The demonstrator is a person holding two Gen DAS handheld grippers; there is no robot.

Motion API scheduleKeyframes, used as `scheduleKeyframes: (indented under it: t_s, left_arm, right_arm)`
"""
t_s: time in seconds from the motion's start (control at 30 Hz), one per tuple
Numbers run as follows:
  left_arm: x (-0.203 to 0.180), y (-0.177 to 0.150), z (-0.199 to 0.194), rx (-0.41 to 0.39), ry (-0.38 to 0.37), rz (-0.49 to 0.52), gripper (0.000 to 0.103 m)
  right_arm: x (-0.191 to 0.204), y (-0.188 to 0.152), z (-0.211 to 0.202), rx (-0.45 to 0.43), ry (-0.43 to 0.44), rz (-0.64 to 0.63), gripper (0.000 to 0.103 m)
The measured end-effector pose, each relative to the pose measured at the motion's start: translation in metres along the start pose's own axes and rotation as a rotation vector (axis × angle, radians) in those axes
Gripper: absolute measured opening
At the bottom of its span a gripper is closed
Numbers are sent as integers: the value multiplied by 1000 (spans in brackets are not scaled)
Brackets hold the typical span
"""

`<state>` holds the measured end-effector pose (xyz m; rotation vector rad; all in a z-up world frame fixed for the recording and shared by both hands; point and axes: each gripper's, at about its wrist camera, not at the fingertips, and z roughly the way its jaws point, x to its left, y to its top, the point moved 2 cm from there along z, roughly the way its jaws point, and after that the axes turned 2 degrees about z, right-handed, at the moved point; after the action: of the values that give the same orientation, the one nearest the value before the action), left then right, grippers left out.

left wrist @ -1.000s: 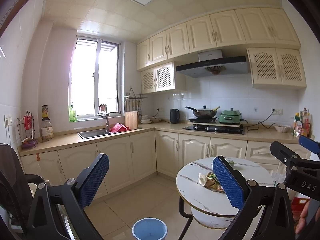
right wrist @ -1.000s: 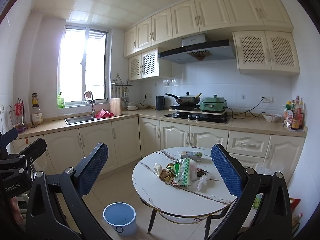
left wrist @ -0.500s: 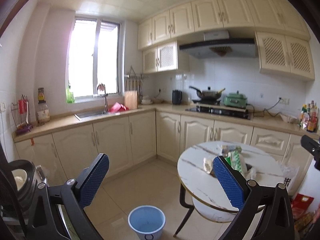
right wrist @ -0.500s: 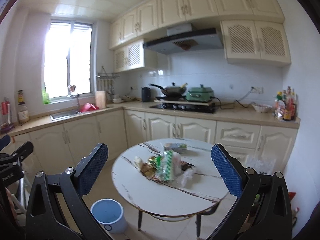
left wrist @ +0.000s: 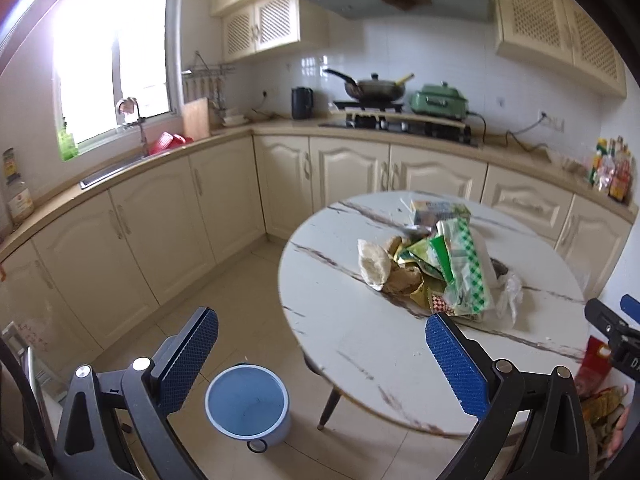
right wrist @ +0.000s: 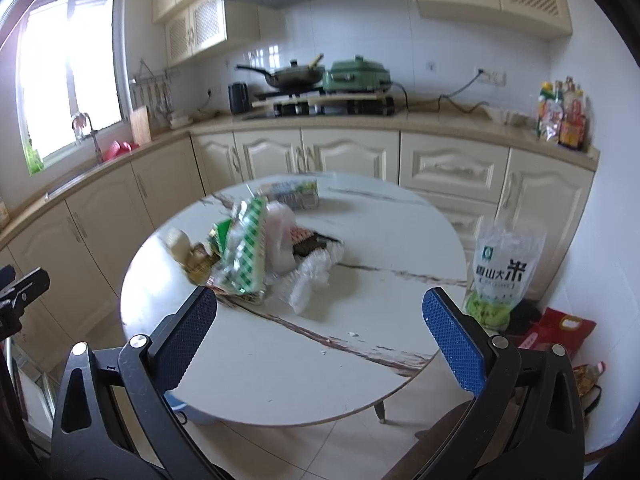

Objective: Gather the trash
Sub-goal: 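Grasp the white bun with the left tool while the right tool grasps plastic wrap, then carry the bun and plastic wrap over the blue bucket and open both tools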

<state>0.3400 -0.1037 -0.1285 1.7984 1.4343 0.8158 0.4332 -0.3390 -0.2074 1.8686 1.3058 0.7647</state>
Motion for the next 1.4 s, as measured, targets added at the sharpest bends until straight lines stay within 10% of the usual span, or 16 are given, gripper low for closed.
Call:
scheduleKeyframes:
  t_s: [0.7, 0.87, 1.0, 1.4]
  left_arm:
    - [-11, 113, 283, 209, -33, 17, 101]
    - [-3, 117, 305, 227, -146, -40, 78]
    - [2, 117, 305, 220, -266, -43, 37]
    - [37, 102, 249, 123, -316, -42, 32]
  right_arm:
    - [-1, 7, 183, 337, -36, -38, 103]
    - [-1, 10, 186, 330, 0, -58, 73]
    - [-6, 13, 183, 317, 22, -70, 37]
    - [-17, 24, 126, 187, 93, 15, 27]
